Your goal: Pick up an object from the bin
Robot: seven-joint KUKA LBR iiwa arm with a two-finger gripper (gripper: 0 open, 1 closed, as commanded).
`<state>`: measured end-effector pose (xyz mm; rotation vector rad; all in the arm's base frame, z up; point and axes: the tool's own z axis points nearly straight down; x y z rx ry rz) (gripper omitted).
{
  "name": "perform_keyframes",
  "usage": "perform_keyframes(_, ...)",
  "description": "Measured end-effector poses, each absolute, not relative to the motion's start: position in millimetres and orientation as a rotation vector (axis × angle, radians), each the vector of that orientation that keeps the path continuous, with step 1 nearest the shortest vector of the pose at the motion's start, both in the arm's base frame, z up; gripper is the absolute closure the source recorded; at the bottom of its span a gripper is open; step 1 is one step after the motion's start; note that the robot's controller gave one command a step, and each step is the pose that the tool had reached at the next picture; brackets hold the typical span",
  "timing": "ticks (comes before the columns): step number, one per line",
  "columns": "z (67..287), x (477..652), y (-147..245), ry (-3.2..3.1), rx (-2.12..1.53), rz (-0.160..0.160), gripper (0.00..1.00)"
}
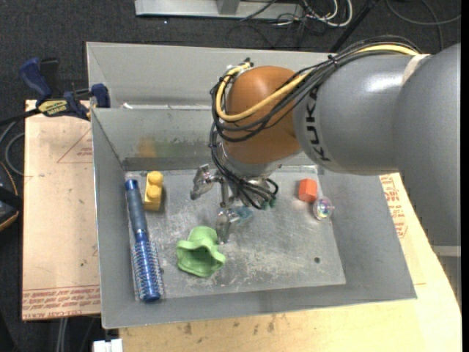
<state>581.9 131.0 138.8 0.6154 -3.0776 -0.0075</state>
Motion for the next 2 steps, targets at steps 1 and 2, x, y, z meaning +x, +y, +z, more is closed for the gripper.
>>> perform_keyframes(1, 121, 579.3, 132, -2.940, 1.104, -0.002, 0.00)
perform_keyframes(2, 82, 556.4, 112, -2.726, 1.564, -0.002, 0.00)
